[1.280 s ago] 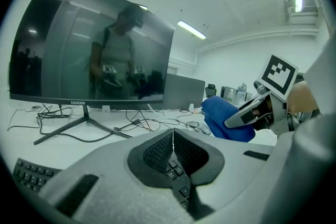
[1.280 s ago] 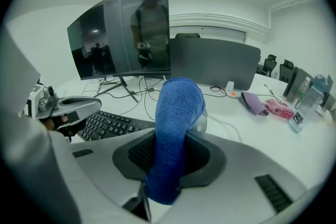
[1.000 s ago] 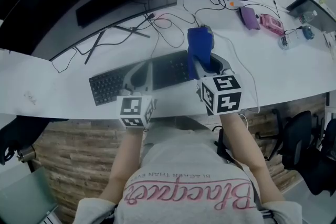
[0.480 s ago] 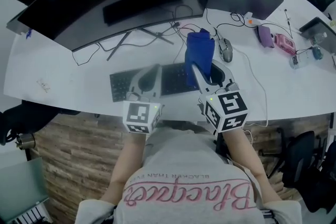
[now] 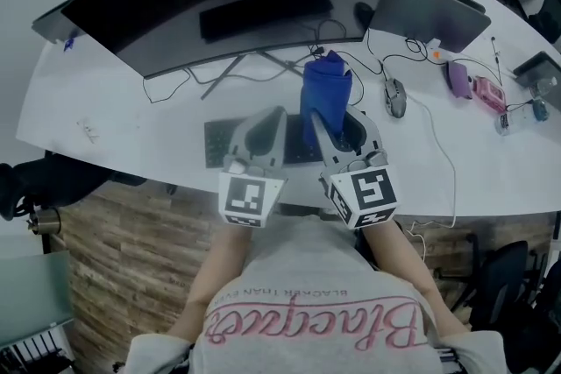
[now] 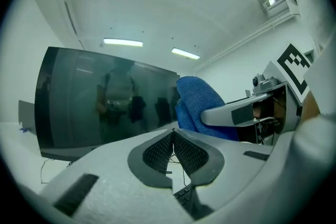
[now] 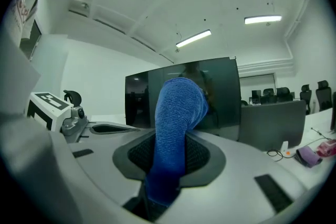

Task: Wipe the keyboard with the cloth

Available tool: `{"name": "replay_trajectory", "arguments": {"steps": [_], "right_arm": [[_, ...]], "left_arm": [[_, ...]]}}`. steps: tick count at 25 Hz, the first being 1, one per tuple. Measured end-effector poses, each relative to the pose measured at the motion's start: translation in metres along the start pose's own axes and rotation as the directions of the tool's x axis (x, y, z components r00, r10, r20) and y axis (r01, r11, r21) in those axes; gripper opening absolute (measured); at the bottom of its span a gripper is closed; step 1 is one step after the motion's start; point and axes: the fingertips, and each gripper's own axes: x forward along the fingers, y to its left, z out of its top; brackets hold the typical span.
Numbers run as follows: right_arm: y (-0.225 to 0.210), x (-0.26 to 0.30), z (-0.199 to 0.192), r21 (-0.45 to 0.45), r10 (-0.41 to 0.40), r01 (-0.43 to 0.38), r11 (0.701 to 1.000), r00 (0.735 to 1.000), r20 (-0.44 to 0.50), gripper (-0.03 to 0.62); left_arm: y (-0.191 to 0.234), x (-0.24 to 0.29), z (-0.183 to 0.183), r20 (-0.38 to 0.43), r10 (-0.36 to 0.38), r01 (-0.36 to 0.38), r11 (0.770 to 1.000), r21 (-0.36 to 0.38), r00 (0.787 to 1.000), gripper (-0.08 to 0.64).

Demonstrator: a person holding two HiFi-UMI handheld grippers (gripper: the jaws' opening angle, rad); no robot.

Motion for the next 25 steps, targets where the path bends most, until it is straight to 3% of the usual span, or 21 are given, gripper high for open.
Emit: {"name": "replay_trajectory", "arguments": {"steps": [11,25], "right_arm": [[0.026,0.005,-0.005,-0.044,0.089,-0.088,0.995,0.996,0.013,0.103],[0.031,0.009,-0.008,-0.065,0.103,-0.103,0.993,0.995,-0.008,0.103]], "left_arm": [[0.003,-0.004,0.004,0.043,0.011,-0.010,1.000,-0.013,0.999,0.006],[0.009,-0.008,0.006,0.055,0.027,-0.025,0.999,-0.026,0.998,0.006]]}}
